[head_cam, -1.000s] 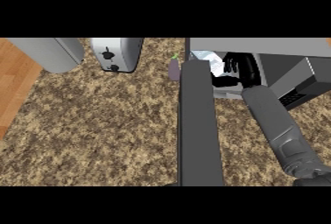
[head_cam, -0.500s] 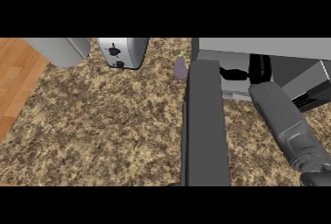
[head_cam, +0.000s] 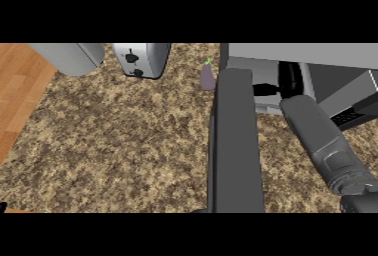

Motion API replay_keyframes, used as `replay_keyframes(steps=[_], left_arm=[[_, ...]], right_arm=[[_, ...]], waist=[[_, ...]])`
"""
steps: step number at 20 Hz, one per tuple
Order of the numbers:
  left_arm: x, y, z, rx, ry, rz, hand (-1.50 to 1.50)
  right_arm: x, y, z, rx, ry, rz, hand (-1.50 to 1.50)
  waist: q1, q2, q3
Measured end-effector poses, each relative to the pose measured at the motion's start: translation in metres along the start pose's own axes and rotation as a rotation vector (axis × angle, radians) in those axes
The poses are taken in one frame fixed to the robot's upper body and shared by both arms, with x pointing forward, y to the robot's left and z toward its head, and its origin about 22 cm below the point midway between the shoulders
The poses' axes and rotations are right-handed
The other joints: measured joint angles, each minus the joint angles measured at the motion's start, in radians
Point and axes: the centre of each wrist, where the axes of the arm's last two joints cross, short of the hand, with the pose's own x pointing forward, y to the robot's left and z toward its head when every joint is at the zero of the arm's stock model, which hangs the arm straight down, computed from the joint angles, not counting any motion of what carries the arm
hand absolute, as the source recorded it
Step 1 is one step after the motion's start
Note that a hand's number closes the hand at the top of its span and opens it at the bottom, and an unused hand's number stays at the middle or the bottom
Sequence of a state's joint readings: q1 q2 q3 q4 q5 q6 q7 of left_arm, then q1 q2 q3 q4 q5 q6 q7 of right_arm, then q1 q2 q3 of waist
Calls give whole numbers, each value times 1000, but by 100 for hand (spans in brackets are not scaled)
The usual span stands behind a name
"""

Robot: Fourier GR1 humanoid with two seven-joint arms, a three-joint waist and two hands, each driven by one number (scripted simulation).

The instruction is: Pick up the milk, place it into the microwave and close the microwave

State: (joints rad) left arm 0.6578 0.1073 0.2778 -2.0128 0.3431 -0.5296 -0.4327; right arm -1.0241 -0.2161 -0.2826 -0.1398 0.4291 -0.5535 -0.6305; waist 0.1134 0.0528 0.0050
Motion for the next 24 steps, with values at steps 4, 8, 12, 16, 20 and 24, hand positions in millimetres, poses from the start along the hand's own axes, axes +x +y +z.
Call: replay_keyframes(steps=[4,8,12,16,20,24], left_arm=[[-3,-5,-4,-23,-5,12,-150],[-6,-13,-7,-42,-1,32,-150],[-6,-24,-8,-66,9,51,-150],[-10,-34,-9,-98,15,58,-150],[-12,-45,-14,-127,15,54,-150],[-13,-60,-19,-155,21,46,-150]], right_arm=[[2,7,3,35,-9,-71,-150],[-3,11,10,62,-22,-146,-150],[-10,11,18,77,-35,-230,-150],[-19,16,30,105,-38,-308,-150],[-32,18,46,136,-39,-377,-150],[-41,20,60,161,-38,-434,-150]], waist=[[-5,-5,0],[-15,-10,0],[-27,-17,0],[-48,-27,-2],[-70,-37,-3],[-89,-46,-4]])
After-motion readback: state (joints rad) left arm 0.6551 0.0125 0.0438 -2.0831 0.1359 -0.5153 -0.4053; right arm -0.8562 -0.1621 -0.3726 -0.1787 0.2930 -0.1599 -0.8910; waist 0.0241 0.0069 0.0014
